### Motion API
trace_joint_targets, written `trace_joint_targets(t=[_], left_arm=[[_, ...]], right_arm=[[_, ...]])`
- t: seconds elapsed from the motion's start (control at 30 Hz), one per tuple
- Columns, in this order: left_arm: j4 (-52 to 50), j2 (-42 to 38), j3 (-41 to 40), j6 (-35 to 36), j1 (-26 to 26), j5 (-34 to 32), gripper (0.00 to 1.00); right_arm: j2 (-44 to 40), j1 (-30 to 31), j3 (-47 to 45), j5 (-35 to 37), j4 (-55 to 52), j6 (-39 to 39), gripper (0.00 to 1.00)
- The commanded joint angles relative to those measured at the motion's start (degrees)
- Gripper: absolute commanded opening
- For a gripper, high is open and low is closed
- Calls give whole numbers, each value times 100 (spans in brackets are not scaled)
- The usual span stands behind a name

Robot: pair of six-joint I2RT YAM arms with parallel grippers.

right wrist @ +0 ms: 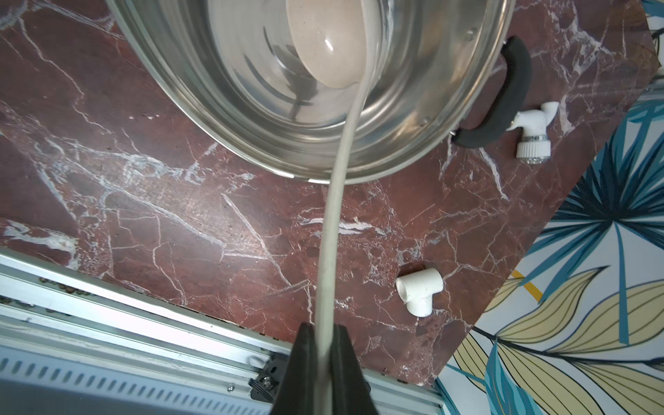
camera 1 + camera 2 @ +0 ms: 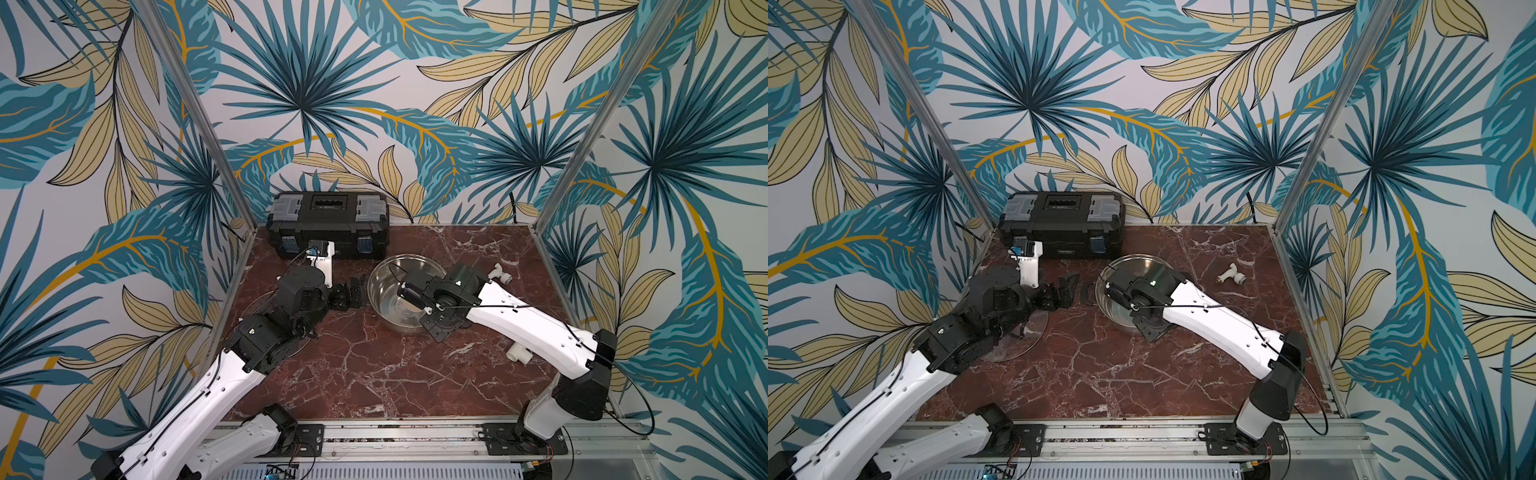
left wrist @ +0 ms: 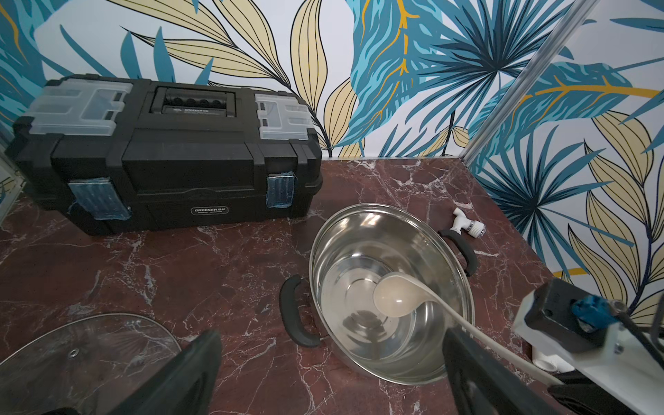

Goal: Stir the soup with a spoon
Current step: Stir the soup in the pan with a stick.

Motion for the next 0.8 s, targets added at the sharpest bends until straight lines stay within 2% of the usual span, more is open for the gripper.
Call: trace_joint_targets(t=[0.0,0.23,0.37,0.67,0.77], left_arm=[[88,14,-34,-13,-14,49,100],[98,-15,-92,5,-14,93,100],[209,-26,-170,-34,-14,154,100],[328,-6,-310,-78,-14,314,100],[358,0,-345,-70,-11,328,100]], right_arm=[[-126,-13,-201,387,-224,213,0],[-20,-325,-202,924,-197,203,0],[105,-464,-17,1002,-49,80,0],[646,-480,507,718,375,-198,0],[792,-467,716,395,576,-269,0]])
